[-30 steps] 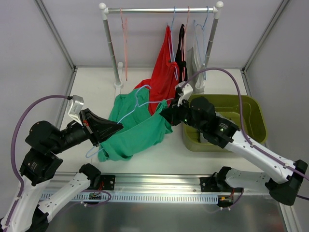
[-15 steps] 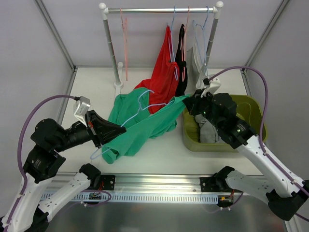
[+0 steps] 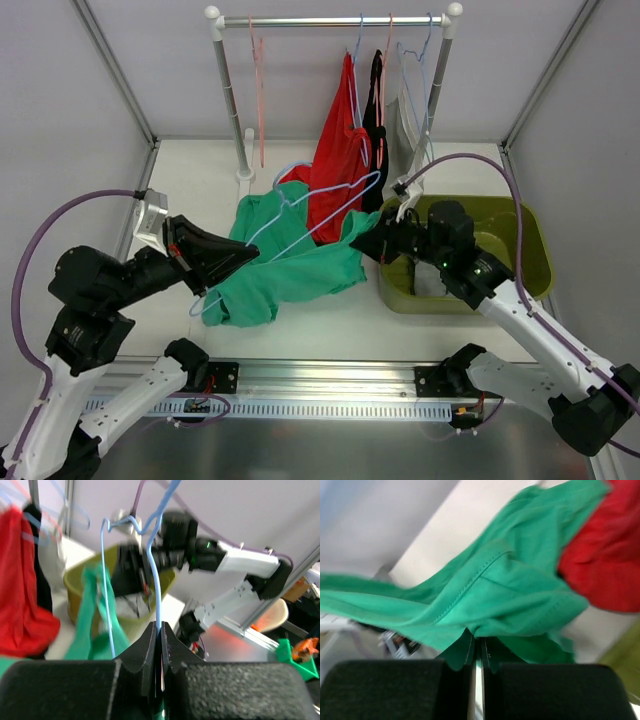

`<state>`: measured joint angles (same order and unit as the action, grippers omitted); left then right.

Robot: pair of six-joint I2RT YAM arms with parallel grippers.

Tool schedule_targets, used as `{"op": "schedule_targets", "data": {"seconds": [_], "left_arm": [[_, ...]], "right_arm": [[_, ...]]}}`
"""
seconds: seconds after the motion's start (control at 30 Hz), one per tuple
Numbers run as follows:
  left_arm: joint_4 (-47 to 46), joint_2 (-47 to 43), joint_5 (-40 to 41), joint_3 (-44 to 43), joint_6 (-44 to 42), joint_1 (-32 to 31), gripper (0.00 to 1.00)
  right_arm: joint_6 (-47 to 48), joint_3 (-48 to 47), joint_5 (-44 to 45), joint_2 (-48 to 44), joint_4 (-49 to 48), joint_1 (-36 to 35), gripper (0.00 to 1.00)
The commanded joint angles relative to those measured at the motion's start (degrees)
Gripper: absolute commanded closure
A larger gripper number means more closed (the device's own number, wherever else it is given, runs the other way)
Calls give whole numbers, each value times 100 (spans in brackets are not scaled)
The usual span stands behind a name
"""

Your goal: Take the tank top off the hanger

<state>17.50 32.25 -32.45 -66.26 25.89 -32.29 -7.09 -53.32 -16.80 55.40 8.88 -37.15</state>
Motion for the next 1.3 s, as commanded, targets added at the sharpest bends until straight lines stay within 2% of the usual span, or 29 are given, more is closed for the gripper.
{"op": "schedule_targets", "data": {"seconds": [0.0,0.13,0.17,0.27,0.3,0.5,0.53,0.73,0.87,0.97,1.07,1.13,1.23,1.27], "left_arm": [[-1966,237,55,306,-6,-31,100],[-3530,694,-236,710,258,-40,100],[-4482,765,-166,1068,372,-49,100],[-6148,905,132,1789,610,-101,100],[-6980,958,186,1844,558,-110,100],[-8515,1669,73,1476,127,-146,100],[-8978,1775,28,1432,75,-154,100],[-10448,2470,-262,1247,-523,-233,100],[-10521,2760,-262,1177,-822,-269,100],[-10713,2813,-332,1282,-1610,-330,100],[-10680,2708,-52,1431,-1710,-330,100],[-10426,2577,422,1571,-1526,-330,100],[-10039,2225,835,1993,-1736,-357,100],[-10116,2120,976,2290,-1902,-365,100]], "right_arm": [[-547,322,-2115,-283,-1300,-125,100],[-609,612,-1634,-863,-1328,-284,100],[-600,621,-1677,-933,-1302,-284,100],[-679,656,-2099,-1013,-1302,-381,100],[-671,674,-2169,-1013,-1293,-520,100],[-337,1235,-2012,-979,-959,-1303,100],[-328,1323,-1872,-926,-915,-1391,100],[-468,1676,-818,-381,-634,-1884,100],[-548,1658,-483,-135,-634,-2051,100],[-530,1684,-351,24,-616,-2138,97],[-521,1763,-228,112,-590,-2191,87],[-539,1781,-166,121,-590,-2209,79],[-521,1773,-79,112,-590,-2253,80],[-513,1781,-78,112,-590,-2271,87]]}}
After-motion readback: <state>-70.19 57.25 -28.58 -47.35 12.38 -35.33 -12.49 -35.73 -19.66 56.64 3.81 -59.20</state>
